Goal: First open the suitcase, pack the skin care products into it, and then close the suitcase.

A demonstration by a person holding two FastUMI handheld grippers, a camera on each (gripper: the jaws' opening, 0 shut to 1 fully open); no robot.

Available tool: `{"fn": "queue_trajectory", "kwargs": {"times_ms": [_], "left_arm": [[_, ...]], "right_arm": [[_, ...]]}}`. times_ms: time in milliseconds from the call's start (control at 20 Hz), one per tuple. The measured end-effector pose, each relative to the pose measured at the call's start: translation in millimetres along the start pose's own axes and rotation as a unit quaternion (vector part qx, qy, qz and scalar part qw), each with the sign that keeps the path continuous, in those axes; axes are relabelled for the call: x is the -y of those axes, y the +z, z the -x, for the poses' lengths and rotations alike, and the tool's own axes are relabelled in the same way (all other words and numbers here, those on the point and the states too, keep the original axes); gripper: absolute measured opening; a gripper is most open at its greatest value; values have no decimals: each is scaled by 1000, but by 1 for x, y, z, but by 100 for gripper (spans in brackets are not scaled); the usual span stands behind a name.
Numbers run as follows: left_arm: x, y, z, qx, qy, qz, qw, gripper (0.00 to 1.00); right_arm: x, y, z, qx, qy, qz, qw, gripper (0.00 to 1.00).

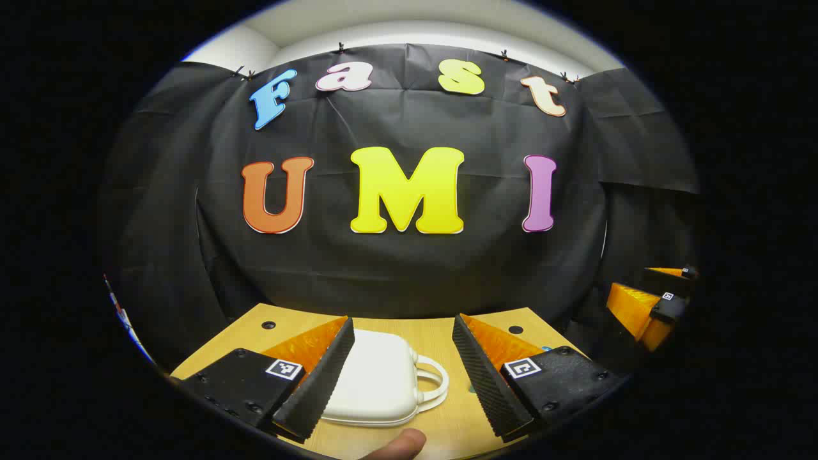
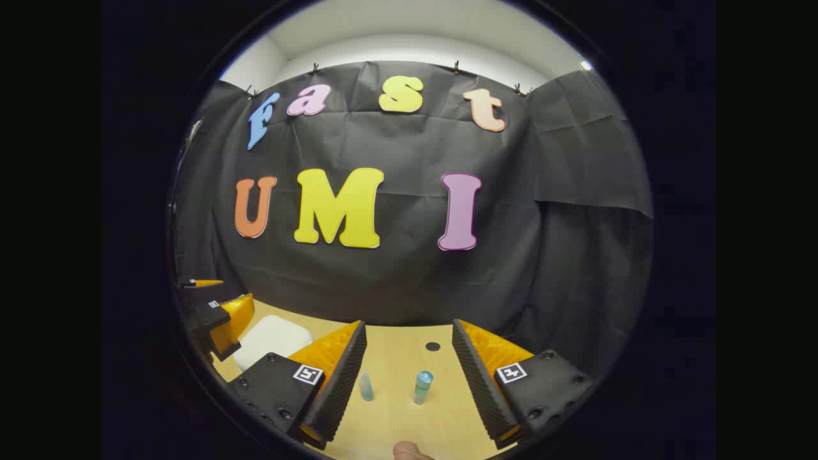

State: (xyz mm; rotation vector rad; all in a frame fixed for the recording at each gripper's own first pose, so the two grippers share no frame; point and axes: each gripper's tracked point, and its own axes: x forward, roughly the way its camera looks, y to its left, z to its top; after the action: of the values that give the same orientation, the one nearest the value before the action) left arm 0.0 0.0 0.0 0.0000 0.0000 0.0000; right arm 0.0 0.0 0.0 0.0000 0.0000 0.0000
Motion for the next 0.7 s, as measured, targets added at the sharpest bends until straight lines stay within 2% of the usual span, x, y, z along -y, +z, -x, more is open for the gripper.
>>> {"fn": "queue_trajectory", "kwargs": {"times_ms": [350,700], "left_arm": [[19,16,-7,21,-13,-23,999,98],[52,24,-11,33,-23,-16,999,98]], "right_arm": [[3,15,-16,5,7,3,1000,80],[33,14,-38,-5,4,-5,1000,80]]}}
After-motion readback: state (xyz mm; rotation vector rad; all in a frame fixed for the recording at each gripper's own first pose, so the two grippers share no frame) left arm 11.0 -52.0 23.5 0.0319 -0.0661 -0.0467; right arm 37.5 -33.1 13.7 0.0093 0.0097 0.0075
